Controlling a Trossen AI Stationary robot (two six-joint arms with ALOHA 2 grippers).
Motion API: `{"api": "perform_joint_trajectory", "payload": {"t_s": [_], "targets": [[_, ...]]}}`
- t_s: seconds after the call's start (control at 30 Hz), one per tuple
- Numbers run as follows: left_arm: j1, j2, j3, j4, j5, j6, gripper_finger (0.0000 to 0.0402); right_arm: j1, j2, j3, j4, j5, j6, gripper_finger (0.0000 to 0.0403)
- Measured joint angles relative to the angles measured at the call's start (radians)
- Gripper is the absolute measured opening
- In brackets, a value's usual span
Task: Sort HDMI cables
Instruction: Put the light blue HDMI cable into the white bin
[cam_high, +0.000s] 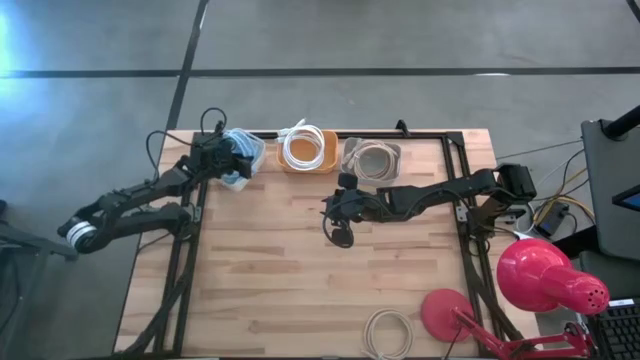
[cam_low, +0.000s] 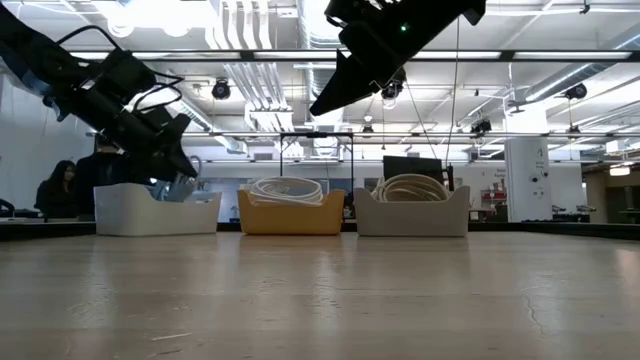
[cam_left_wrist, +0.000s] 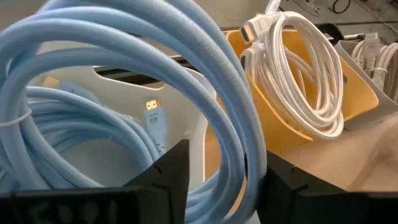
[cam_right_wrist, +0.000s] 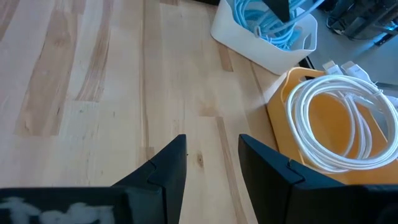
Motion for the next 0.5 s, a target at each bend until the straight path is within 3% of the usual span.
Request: {"api": "perform_joint_trajectory", "payload": {"t_s": [0.5], "targets": [[-0.002, -0.023, 0.023, 0.043, -0.097, 0.006, 0.0161, 0.0, 0.0, 0.0, 0.0, -0.002, 0.003, 0.0139]]}}
